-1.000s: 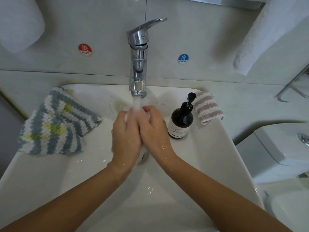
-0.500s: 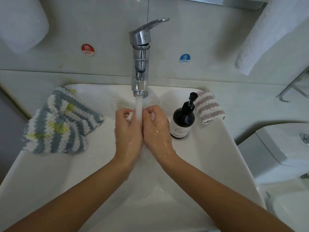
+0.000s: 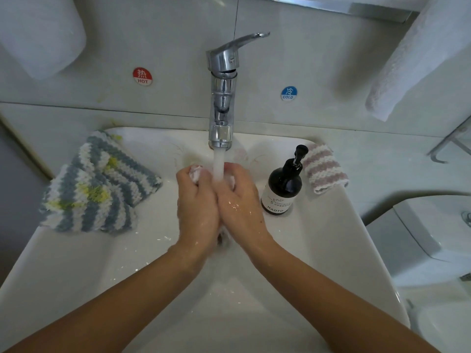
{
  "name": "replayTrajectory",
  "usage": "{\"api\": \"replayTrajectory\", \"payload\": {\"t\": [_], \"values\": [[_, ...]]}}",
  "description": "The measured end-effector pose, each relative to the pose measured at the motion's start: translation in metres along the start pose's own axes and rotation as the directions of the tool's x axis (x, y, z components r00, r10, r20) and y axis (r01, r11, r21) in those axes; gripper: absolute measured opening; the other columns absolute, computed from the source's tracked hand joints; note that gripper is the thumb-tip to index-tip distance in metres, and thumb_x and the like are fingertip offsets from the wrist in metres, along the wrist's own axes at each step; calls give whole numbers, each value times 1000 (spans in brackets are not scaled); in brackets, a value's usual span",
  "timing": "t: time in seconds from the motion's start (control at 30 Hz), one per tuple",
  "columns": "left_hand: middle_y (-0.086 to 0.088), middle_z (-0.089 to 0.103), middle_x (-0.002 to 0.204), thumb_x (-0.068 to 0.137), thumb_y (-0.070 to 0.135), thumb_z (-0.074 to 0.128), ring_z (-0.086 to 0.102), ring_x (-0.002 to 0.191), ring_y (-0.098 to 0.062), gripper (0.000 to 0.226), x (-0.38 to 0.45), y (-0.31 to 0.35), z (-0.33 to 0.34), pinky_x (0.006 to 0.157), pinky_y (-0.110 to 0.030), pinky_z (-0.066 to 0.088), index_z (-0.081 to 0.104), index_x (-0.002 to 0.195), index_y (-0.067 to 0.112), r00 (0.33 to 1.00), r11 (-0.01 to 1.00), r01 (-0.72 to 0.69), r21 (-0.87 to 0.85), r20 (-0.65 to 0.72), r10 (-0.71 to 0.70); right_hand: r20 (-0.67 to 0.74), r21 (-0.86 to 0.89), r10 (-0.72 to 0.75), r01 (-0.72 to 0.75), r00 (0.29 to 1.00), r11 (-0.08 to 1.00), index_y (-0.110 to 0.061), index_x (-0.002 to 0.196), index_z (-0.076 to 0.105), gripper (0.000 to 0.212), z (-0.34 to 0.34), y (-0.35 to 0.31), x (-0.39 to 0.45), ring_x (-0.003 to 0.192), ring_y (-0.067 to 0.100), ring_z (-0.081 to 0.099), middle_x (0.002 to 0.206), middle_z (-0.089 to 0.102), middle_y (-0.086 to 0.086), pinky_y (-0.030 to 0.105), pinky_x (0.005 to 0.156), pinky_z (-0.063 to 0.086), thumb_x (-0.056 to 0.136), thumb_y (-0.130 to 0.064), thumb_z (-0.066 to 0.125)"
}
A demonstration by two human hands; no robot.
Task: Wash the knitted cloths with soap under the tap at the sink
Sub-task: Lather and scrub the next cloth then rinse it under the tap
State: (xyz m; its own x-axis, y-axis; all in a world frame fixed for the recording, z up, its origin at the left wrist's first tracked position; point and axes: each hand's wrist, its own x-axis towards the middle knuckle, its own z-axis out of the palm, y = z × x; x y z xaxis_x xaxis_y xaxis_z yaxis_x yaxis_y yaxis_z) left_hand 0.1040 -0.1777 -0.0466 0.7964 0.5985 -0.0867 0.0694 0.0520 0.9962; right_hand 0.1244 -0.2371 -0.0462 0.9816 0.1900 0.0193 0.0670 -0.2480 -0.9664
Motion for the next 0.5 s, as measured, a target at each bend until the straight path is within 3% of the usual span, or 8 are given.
{"api": "replayTrajectory", "payload": {"t": [0.07, 0.13, 0.2, 0.27, 0.37, 0.43, 0.5], "values": [[13, 60, 86, 104, 31, 37, 61, 78, -1, 14, 1, 1, 0, 75, -29, 51, 47, 115, 28, 999, 1000, -10, -20, -43, 9, 30, -114, 26, -22, 999, 993, -26, 117, 57, 37, 3, 0, 0, 103, 15, 60, 114, 60, -2, 41, 90, 52, 91, -52, 48], [13, 60, 85, 103, 29, 40, 61, 80, -4, 12, 4, 3, 0, 79, -34, 51, 49, 111, 28, 996, 999, -35, -22, -84, 33, 59, -179, 49, -38, 997, 983, -26, 107, 58, 38, 1, -4, 1, 95, 16, 61, 103, 63, -3, 45, 87, 52, 92, -59, 45], [12, 61, 83, 101, 27, 43, 62, 79, -4, 11, 6, 3, -1, 81, -36, 52, 53, 106, 26, 994, 997, -40, -61, -104, 33, 92, -208, 65, -45, 994, 977, -26, 97, 58, 37, -5, -7, 1, 87, 14, 62, 90, 64, -7, 44, 83, 53, 93, -60, 44], [13, 61, 74, 100, 24, 45, 60, 68, 1, 13, 8, 3, -1, 74, -33, 51, 57, 97, 20, 995, 994, -43, -99, -97, 33, 112, -180, 68, -47, 991, 982, -24, 95, 59, 38, -8, -12, 0, 85, 14, 65, 88, 66, -7, 42, 81, 55, 93, -59, 45], [8, 60, 61, 99, 26, 46, 59, 59, -5, 28, 9, 4, -2, 64, -33, 49, 58, 75, 17, 997, 995, -38, -97, -76, 31, 83, -163, 39, -25, 996, 986, -21, 88, 57, 32, -13, -16, 1, 79, 11, 62, 84, 63, -6, 29, 67, 50, 96, -50, 46], [-2, 64, 65, 98, 31, 46, 64, 63, -18, 35, 10, 5, -2, 65, -39, 53, 62, 71, 14, 998, 995, 24, -97, -55, -29, 66, -206, 34, -19, 997, 978, -25, 78, 50, 28, -14, -17, 5, 70, 2, 54, 77, 57, -10, 22, 55, 38, 97, -44, 44], [-15, 70, 80, 96, 34, 48, 70, 75, -28, 36, 11, 5, -1, 73, -47, 57, 66, 82, 6, 992, 983, 122, -135, -23, -126, 61, -264, 28, -11, 998, 965, -25, 73, 49, 29, -10, -16, 7, 63, 2, 53, 72, 55, -9, 20, 50, 36, 98, -41, 43]]}}
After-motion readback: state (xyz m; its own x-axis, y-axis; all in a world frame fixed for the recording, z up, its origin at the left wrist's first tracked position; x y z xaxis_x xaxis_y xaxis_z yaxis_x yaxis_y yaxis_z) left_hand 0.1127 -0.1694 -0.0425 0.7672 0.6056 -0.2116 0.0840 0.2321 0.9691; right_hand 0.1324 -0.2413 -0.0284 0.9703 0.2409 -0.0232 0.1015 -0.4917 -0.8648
